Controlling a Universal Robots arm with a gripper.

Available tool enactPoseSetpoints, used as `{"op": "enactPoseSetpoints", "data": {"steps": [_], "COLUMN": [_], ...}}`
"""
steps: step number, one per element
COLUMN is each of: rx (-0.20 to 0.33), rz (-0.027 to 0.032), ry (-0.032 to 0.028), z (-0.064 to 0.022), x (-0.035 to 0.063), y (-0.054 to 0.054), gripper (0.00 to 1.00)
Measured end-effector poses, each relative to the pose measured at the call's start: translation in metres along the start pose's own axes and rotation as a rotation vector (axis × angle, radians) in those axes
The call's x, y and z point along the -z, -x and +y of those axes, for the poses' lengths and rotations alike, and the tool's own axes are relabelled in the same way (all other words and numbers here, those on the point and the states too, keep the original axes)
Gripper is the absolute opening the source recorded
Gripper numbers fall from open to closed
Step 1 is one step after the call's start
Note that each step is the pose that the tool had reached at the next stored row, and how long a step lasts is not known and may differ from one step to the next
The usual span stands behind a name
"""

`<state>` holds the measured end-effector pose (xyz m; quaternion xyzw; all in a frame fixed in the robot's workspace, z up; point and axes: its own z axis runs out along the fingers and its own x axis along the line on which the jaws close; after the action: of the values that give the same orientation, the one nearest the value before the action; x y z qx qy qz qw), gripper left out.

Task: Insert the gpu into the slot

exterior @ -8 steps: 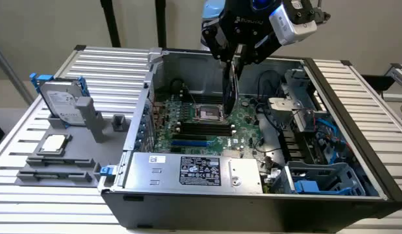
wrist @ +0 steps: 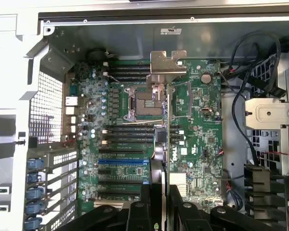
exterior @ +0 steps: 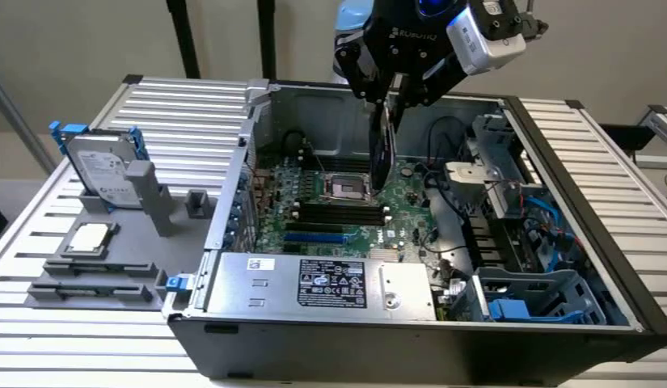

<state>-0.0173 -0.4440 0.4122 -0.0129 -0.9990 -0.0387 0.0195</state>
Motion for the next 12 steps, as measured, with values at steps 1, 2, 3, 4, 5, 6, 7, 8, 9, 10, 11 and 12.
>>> {"op": "enactPoseSetpoints", "data": {"steps": [1, 2, 3, 4, 5, 6, 7, 8, 9, 10, 11, 12], "rx": [0.0, 0.0, 0.0, 0.0, 0.0, 0.001, 0.004, 0.016, 0.033, 0.051, 0.07, 0.087], "rz": [0.0, 0.0, 0.0, 0.0, 0.0, 0.0001, 0.0004, 0.0013, 0.0026, 0.004, 0.0054, 0.0067], "ry": [0.0, 0.0, 0.0, 0.0, 0.0, 0.0, -0.0002, -0.0007, -0.0014, -0.0021, -0.0029, -0.0036], "z": [0.0, 0.0, 0.0, 0.0, 0.0, 0.0, 0.0, 0.0, 0.0, 0.0, 0.0, 0.0], "x": [0.0, 0.0, 0.0, 0.0, 0.0, 0.0, 0.0, 0.0001, 0.0, 0.0, 0.0, 0.0], "y": [0.0, 0.0, 0.0, 0.0, 0.0, 0.0, 0.0, -0.0001, 0.0, 0.0, 0.0, 0.0], "gripper": [0.26, 0.26, 0.26, 0.26, 0.26, 0.26, 0.26, 0.26, 0.26, 0.26, 0.26, 0.26]}}
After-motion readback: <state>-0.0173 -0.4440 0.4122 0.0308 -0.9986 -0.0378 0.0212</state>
